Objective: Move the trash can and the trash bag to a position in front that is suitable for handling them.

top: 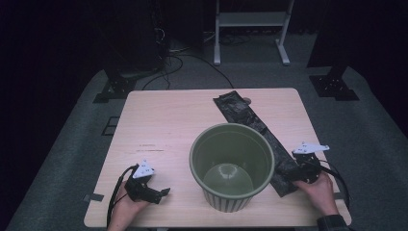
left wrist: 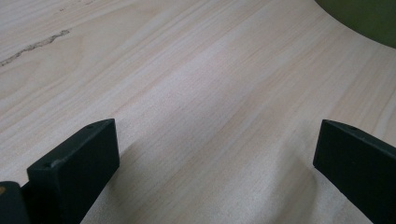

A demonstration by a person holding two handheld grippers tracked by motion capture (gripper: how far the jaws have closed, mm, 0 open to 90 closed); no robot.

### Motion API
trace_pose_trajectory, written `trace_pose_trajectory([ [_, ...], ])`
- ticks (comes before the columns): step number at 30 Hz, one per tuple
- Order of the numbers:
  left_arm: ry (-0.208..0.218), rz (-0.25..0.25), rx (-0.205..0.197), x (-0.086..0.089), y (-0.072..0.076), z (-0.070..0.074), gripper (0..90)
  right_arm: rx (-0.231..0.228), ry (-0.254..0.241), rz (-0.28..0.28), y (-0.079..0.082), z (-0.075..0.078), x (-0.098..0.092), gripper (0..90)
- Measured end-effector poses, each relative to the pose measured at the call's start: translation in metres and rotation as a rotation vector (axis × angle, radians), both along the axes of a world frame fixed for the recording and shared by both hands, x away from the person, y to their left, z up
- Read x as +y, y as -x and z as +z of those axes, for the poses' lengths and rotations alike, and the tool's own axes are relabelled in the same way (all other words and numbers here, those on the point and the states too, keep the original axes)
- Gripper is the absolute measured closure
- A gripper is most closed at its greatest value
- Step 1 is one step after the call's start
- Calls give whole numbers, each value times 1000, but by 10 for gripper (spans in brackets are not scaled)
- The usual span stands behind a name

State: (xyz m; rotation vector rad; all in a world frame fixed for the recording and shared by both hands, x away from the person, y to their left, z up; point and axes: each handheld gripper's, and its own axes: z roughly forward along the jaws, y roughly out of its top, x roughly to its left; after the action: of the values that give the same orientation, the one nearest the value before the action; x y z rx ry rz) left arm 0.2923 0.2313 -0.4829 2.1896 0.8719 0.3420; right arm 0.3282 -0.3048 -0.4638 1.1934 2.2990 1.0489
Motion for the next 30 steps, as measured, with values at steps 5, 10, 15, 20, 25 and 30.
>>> trace_pose_trajectory([
  [5,-17,-3,-7,-2,0,0,0,16,27,15,-13,-9,14,0],
  [10,-30,-8,-14,-3,0,0,0,41,87,22,-16,-17,19,0],
  [15,-35,-7,-16,-3,1,-1,0,51,69,63,-13,-16,18,172],
  [20,-32,-10,-15,-3,1,-1,0,33,54,87,-8,-14,17,408],
  [25,-34,-10,-16,-4,1,-1,0,29,51,92,-5,-12,17,719],
  [30,-34,-10,-16,-4,1,-1,0,32,65,100,-1,-11,18,886],
])
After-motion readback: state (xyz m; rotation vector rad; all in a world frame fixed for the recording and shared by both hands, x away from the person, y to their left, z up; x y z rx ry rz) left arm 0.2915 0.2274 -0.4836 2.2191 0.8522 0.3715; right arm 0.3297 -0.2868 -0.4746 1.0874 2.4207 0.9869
